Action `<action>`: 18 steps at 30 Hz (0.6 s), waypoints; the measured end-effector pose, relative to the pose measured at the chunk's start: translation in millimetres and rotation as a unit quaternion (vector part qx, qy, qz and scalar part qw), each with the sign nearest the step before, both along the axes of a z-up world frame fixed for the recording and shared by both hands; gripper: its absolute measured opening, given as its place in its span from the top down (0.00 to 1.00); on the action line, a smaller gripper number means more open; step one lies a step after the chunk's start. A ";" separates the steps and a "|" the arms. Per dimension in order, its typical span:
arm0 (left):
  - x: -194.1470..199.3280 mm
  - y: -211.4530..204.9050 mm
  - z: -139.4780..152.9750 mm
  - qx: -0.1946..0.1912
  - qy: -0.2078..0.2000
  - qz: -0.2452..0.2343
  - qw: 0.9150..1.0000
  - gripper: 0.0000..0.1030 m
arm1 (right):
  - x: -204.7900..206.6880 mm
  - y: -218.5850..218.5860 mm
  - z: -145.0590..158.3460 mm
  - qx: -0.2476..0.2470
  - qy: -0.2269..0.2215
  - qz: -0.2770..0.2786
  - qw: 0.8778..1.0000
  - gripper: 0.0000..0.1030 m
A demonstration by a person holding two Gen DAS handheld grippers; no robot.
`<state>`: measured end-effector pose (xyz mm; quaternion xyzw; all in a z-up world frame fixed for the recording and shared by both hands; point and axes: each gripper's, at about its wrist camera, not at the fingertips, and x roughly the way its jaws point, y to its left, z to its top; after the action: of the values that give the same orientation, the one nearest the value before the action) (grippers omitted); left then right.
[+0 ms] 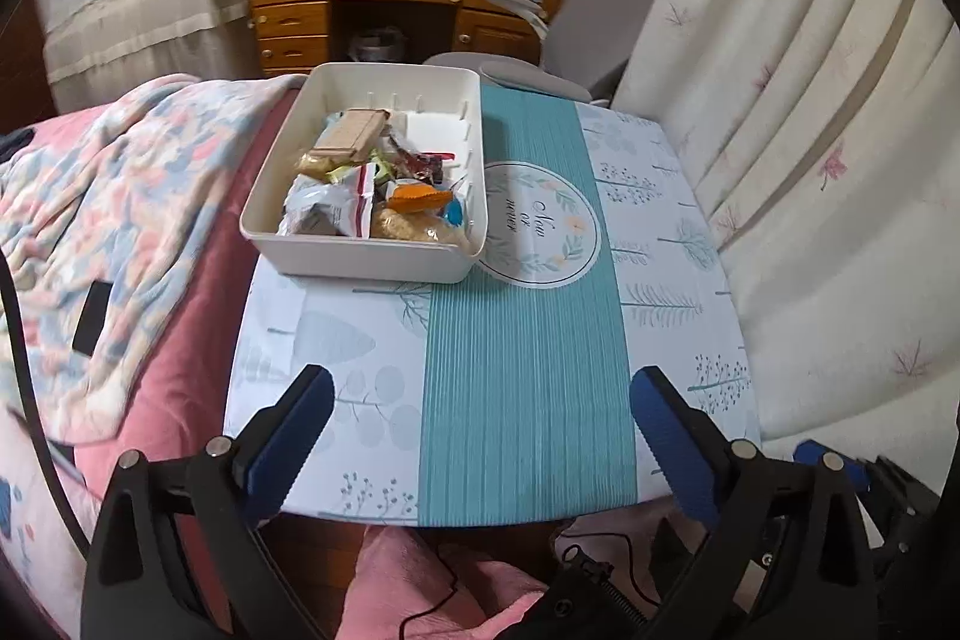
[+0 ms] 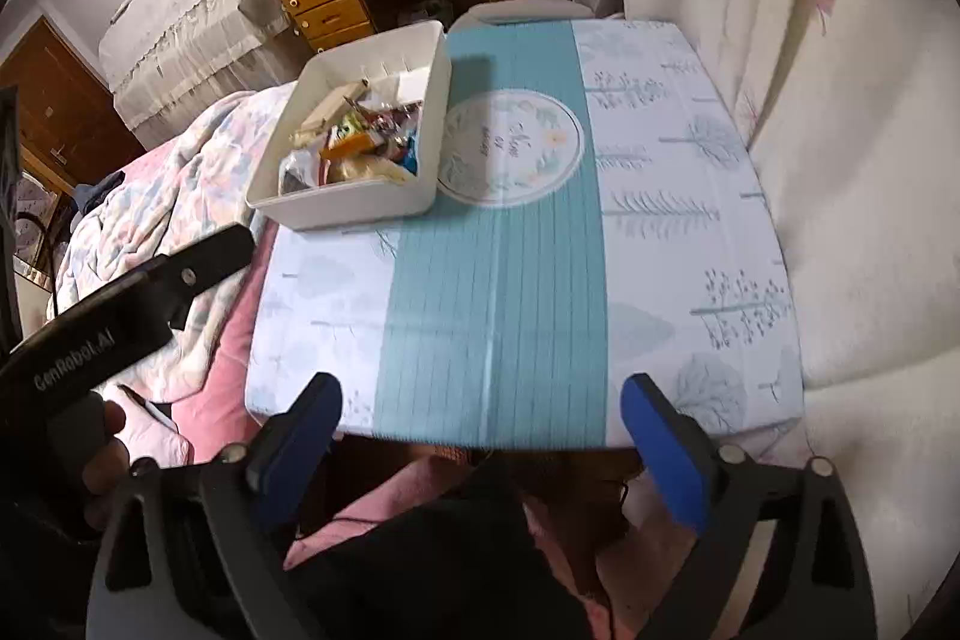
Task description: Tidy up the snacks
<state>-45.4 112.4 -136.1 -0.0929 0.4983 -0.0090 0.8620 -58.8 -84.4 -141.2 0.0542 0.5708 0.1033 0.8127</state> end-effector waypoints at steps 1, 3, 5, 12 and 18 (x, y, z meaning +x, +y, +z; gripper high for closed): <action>-2.6 -4.5 0.1 0.007 0.003 0.005 1.000 0.02 | -2.2 -6.2 1.4 0.002 -0.003 -0.006 1.000 0.05; -7.3 -13.6 1.7 0.028 0.004 0.003 1.000 0.01 | -5.4 -13.7 5.4 0.003 -0.017 -0.012 1.000 0.03; -11.5 -20.5 1.8 0.036 0.005 0.000 0.999 0.01 | -9.6 -17.8 8.9 0.005 -0.025 -0.006 1.000 0.01; -16.6 -34.8 0.3 0.060 0.012 0.008 0.998 0.01 | -13.1 -24.2 10.7 -0.002 -0.037 -0.002 0.999 0.00; -12.5 -37.3 3.5 0.068 0.002 0.007 0.998 0.01 | -9.8 -23.5 6.4 0.001 -0.035 0.004 0.999 0.00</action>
<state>-57.9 75.1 -132.6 -0.0373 0.4990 0.0315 0.8652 -68.5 -107.9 -134.8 0.0497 0.5422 0.1088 0.8317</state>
